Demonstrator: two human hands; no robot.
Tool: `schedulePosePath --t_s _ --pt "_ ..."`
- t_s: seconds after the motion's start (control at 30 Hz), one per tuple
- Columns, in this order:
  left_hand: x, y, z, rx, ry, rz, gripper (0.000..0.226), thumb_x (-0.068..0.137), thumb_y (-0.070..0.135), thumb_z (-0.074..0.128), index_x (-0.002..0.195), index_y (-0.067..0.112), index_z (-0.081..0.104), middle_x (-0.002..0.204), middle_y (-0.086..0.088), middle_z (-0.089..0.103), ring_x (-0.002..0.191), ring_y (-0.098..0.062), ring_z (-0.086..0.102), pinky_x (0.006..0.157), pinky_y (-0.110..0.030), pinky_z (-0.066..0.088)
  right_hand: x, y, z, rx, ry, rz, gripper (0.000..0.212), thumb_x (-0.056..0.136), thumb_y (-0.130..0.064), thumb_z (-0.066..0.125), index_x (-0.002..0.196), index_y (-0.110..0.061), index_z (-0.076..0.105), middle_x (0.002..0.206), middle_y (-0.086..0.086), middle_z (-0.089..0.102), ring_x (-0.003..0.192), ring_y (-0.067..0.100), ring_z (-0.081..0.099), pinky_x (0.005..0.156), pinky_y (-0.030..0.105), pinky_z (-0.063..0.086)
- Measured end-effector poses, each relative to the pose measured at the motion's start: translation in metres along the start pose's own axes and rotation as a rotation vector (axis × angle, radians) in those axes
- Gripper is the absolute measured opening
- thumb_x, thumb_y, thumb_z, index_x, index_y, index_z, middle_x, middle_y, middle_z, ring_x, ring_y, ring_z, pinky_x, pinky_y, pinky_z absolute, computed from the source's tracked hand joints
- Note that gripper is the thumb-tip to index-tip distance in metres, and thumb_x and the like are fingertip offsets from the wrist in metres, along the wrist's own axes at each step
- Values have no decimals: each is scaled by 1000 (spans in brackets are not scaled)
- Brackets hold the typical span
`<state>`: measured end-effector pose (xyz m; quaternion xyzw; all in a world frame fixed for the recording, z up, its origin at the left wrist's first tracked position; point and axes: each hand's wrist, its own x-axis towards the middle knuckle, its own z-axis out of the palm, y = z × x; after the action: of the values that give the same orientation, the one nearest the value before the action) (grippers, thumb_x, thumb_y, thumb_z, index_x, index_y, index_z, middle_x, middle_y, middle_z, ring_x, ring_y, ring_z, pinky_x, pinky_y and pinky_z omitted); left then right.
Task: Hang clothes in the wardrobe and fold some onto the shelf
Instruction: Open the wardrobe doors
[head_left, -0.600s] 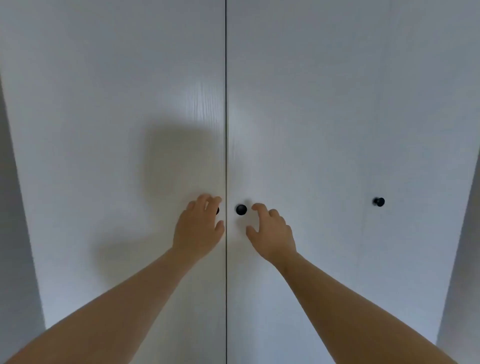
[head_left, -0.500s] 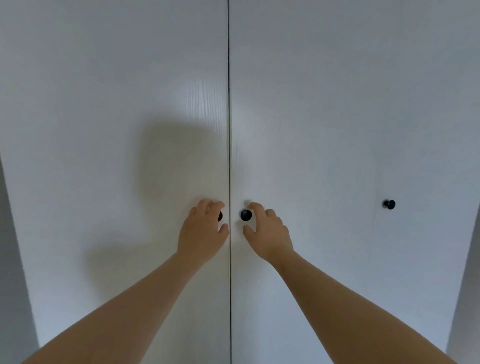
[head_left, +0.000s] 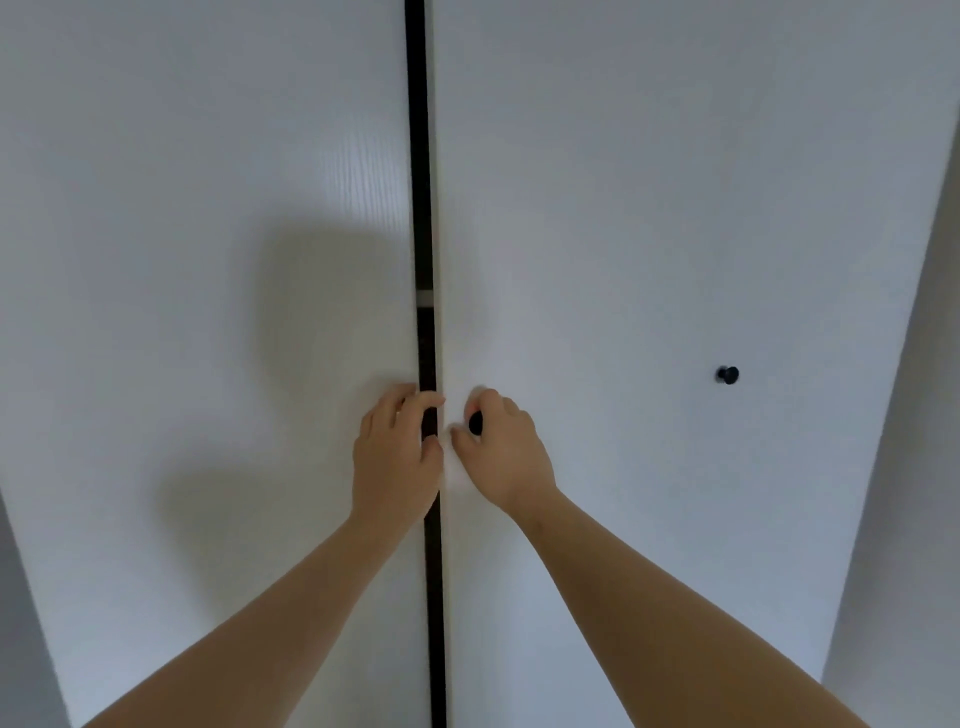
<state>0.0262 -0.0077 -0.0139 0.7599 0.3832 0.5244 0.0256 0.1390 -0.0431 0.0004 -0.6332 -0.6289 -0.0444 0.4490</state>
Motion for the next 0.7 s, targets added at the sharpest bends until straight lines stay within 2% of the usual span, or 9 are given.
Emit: schedulePosePath --t_s 0.1,0.17,0.27,0.4,0.53,0.6,0.7 --pt "-26 39 -9 -309 135 -125 35 89 -1 49 113 24 52 114 8 50 98 -2 50 86 -13 38 -36 6 -32 13 46 -16 10 93 -27 50 88 -21 44 79 -6 49 70 10 50 63 18 43" --pt "-43 66 -11 -386 150 -191 32 92 2 48 105 31 50 106 14 49 89 1 52 81 -8 39 -59 11 -57 29 73 10 11 93 -28 49 86 -23 42 77 -7 47 67 10 51 62 13 41" --pt "-73 103 -9 -423 63 -189 32 91 1 48 100 30 52 102 13 51 86 3 53 73 1 37 -94 19 -98 46 101 58 14 93 -22 49 81 -24 41 75 -8 46 65 10 51 61 13 41" --pt "-110 152 -1 -497 -12 -159 31 89 -3 49 97 27 55 103 7 56 95 -9 56 76 -6 38 -140 34 -151 -16 112 118 24 89 -17 51 74 -29 37 81 -11 45 67 11 50 67 23 47" --pt "-135 195 7 -527 -125 -134 32 88 -3 49 95 28 54 105 5 59 99 -12 56 77 -8 38 -174 51 -198 -67 113 272 8 92 -22 51 93 -23 43 102 -12 44 80 13 51 73 22 45" --pt "-142 211 9 -520 -170 -96 32 88 -2 49 95 29 54 105 5 59 98 -12 56 77 -9 37 -188 54 -217 -71 108 360 16 95 -28 46 108 -19 44 113 -7 46 86 11 50 76 24 45" --pt "-146 230 7 -507 -243 -74 29 88 5 52 89 34 55 95 12 59 91 -8 56 72 -11 38 -207 53 -239 -48 96 451 33 93 -26 45 122 -9 42 124 5 47 94 21 55 82 37 51"
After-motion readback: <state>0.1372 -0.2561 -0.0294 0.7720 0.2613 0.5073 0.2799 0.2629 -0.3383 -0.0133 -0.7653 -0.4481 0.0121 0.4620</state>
